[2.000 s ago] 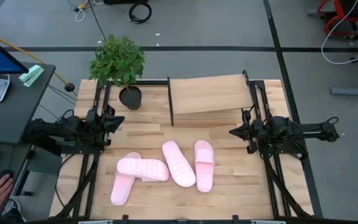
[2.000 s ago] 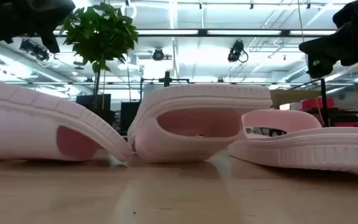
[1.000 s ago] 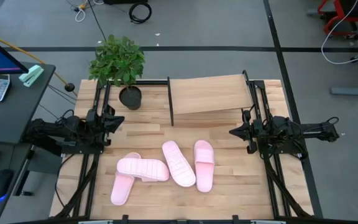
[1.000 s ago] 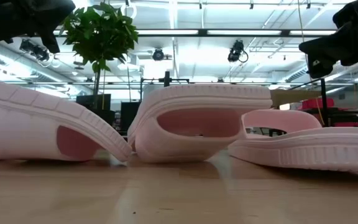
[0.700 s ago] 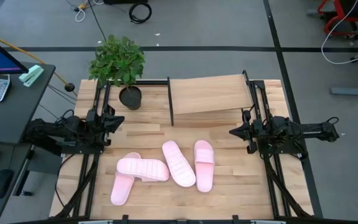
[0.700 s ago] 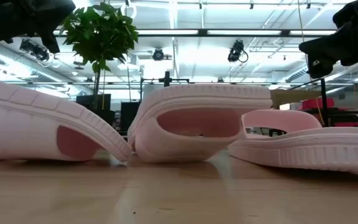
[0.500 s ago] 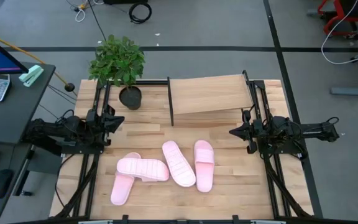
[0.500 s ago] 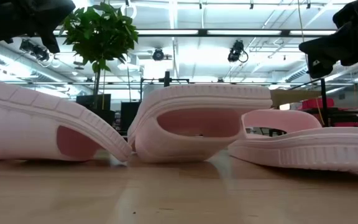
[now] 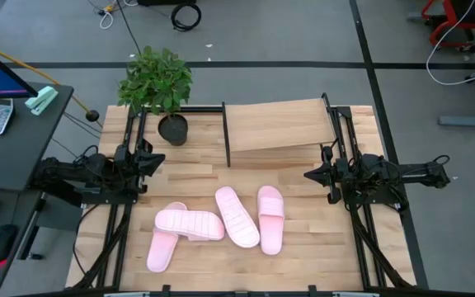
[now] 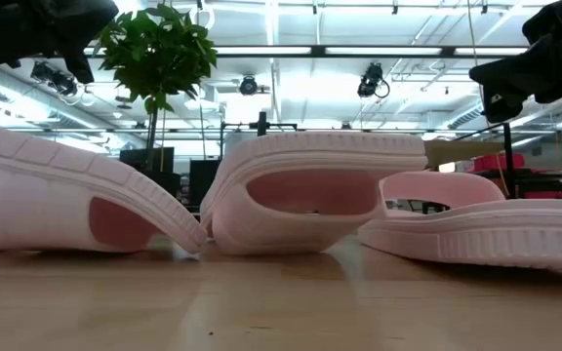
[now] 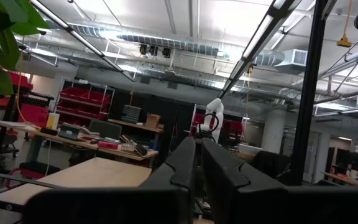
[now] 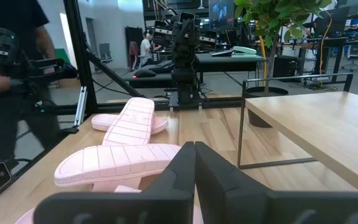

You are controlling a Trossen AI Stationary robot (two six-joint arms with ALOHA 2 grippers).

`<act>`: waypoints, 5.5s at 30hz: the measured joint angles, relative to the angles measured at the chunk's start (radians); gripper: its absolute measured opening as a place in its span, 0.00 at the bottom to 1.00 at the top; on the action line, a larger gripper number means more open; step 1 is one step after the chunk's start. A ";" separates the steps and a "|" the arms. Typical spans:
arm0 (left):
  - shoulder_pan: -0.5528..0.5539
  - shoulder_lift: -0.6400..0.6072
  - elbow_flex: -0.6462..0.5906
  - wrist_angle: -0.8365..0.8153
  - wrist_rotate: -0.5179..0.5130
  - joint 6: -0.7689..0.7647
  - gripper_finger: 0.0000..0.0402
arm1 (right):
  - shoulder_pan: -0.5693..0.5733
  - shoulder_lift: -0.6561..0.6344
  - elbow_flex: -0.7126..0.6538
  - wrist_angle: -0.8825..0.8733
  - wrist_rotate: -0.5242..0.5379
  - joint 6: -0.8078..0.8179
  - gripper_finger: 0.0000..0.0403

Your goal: Pick and place slides into the shelf

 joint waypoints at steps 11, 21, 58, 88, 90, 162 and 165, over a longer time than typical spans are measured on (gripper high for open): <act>0.000 0.000 0.000 0.000 0.000 -0.001 0.06 | 0.000 0.000 0.000 0.000 0.000 0.000 0.03; 0.000 0.000 0.000 0.000 0.000 0.000 0.09 | 0.000 0.000 0.000 0.000 0.000 0.000 0.03; 0.000 0.000 0.000 -0.002 0.000 -0.233 0.08 | 0.000 0.000 0.000 0.000 0.000 -0.022 0.03; 0.000 0.344 0.326 -0.223 0.142 -0.041 0.06 | 0.000 0.440 0.344 0.353 0.159 0.494 0.03; 0.000 0.406 0.395 -0.249 0.142 -0.041 0.07 | 0.000 0.524 0.413 0.350 0.148 0.498 0.03; -0.114 0.930 0.743 -0.727 0.131 -0.497 0.09 | 0.227 1.277 0.793 -0.543 -0.063 0.402 0.40; -0.114 0.930 0.743 -0.727 0.131 -0.497 0.10 | 0.180 1.312 0.793 -0.520 -0.170 0.339 0.45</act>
